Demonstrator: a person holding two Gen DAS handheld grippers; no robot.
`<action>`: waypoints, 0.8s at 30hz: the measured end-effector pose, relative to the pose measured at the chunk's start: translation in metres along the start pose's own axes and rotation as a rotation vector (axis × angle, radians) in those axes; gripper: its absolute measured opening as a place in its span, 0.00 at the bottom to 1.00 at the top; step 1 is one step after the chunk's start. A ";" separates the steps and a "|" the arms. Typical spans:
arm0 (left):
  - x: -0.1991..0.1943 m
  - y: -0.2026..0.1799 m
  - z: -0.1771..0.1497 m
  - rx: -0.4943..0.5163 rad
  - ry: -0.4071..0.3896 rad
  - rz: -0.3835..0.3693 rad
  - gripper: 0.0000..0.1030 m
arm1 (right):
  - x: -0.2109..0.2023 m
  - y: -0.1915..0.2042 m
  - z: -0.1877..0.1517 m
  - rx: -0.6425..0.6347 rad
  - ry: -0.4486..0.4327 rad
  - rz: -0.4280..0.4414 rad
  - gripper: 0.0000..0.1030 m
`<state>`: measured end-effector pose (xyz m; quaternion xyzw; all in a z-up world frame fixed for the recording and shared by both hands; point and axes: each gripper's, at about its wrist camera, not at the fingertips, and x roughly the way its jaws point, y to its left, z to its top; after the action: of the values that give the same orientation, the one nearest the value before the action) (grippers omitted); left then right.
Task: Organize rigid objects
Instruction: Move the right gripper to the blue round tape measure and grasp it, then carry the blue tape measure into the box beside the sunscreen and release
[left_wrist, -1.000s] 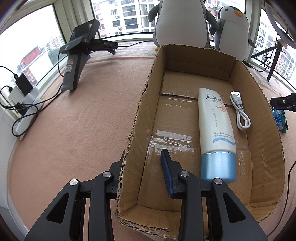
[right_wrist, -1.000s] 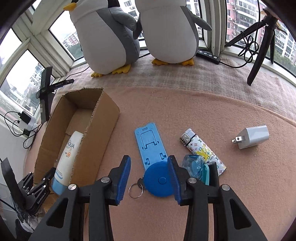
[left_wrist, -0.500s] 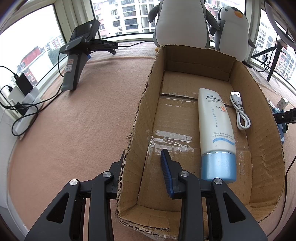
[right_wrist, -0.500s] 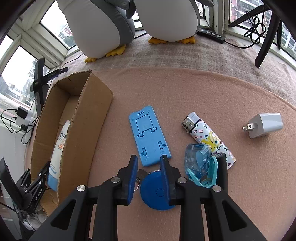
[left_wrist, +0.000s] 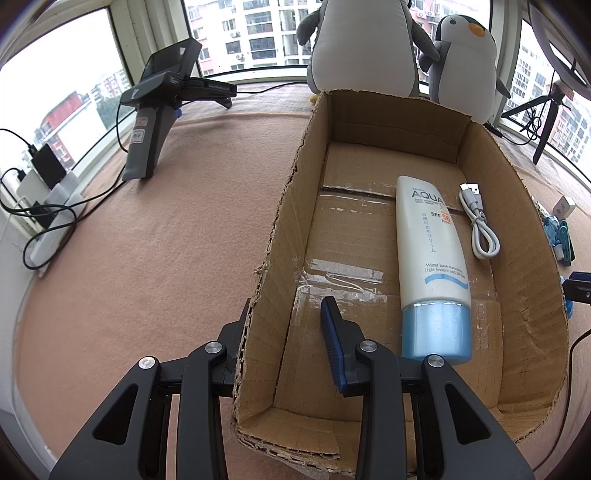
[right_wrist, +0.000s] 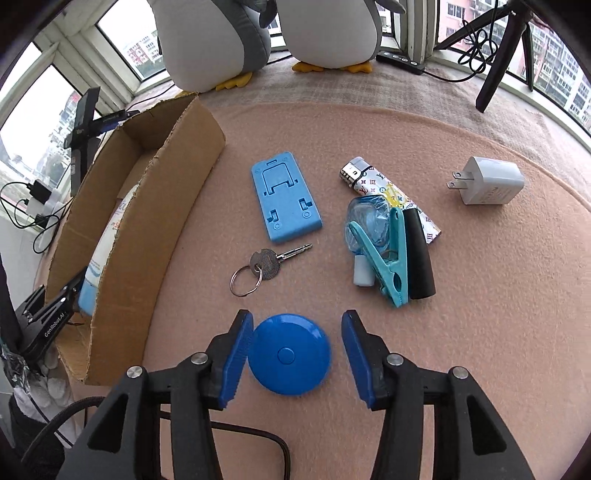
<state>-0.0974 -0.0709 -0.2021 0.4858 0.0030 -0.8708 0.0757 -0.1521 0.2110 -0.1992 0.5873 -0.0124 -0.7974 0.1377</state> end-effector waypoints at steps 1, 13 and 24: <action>0.000 0.000 0.000 0.000 0.000 0.000 0.31 | -0.001 0.003 -0.004 -0.014 -0.002 -0.011 0.49; 0.000 -0.001 -0.001 -0.005 -0.003 -0.004 0.31 | 0.010 0.022 -0.017 -0.083 0.011 -0.101 0.49; -0.001 -0.001 -0.002 -0.008 -0.004 -0.006 0.31 | 0.011 0.026 -0.019 -0.109 0.015 -0.125 0.45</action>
<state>-0.0954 -0.0698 -0.2027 0.4836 0.0079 -0.8720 0.0752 -0.1320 0.1862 -0.2105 0.5845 0.0690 -0.7996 0.1194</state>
